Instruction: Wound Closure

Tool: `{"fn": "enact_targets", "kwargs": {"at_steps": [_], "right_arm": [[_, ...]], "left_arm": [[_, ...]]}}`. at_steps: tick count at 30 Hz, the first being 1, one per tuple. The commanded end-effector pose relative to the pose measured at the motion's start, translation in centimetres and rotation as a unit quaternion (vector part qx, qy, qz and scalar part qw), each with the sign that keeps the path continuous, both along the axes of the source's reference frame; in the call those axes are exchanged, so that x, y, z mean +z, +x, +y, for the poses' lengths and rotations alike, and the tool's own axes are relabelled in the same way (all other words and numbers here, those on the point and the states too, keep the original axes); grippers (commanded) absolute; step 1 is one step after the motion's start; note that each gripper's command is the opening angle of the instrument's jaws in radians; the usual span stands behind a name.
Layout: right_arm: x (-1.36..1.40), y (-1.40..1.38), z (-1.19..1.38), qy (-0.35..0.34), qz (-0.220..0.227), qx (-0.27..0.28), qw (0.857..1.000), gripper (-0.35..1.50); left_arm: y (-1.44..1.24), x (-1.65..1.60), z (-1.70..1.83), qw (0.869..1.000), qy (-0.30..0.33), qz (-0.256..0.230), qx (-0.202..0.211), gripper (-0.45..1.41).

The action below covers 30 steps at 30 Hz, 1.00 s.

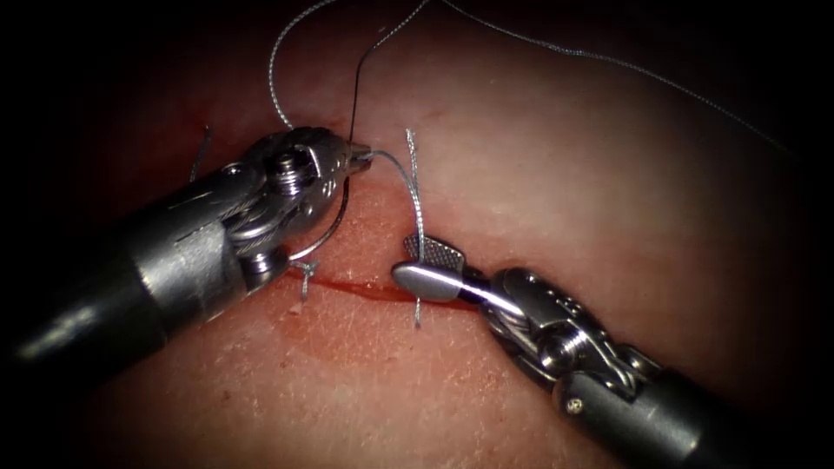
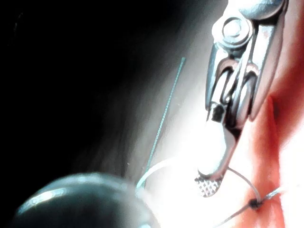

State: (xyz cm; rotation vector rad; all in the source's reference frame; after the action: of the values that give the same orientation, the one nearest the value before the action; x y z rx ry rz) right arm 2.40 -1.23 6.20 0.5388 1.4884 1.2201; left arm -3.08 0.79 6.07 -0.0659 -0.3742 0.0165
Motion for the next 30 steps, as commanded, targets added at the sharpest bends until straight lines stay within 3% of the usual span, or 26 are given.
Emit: {"fn": "enact_targets", "kwargs": {"at_steps": [1, 4, 6, 8, 9, 13, 19, 22, 30], "right_arm": [[-0.07, 0.03, 0.14, 0.010, 0.016, -0.015, 1.000, -0.35], [-0.13, 0.01, 0.21, 0.013, 0.021, -0.026, 0.999, -0.35], [-0.15, -0.09, 0.23, 0.013, 0.027, -0.031, 0.999, -0.35], [-0.15, -0.14, 0.24, 0.013, 0.028, -0.033, 0.999, -0.35], [-0.15, -0.19, 0.24, 0.013, 0.029, -0.035, 0.999, -0.35], [-0.14, -0.24, 0.22, 0.012, 0.031, -0.039, 0.999, -0.35], [-0.13, -0.23, 0.16, 0.013, 0.035, -0.045, 0.998, -0.35], [-0.12, -0.23, 0.15, 0.015, 0.036, -0.046, 0.998, -0.35], [-0.09, -0.25, 0.16, 0.014, 0.036, -0.046, 0.998, -0.35]], "left_arm": [[-0.03, -0.08, 0.11, 1.000, -0.003, -0.002, -0.002, -0.45], [-0.04, -0.07, 0.11, 1.000, -0.003, -0.002, -0.003, -0.20], [-0.03, -0.06, 0.12, 1.000, -0.007, 0.003, -0.003, 0.24], [0.00, -0.04, 0.12, 1.000, -0.009, 0.006, -0.003, 0.31], [0.02, 0.00, 0.12, 1.000, -0.011, 0.006, -0.002, 0.54], [0.06, 0.07, 0.14, 1.000, -0.014, 0.005, -0.001, 0.86], [0.17, 0.01, 0.27, 0.999, -0.033, 0.003, -0.007, 0.78], [0.27, -0.07, 0.37, 0.999, -0.052, 0.008, -0.003, 0.59], [0.59, -0.22, 0.53, 0.998, -0.066, 0.008, -0.012, 0.49]]}}
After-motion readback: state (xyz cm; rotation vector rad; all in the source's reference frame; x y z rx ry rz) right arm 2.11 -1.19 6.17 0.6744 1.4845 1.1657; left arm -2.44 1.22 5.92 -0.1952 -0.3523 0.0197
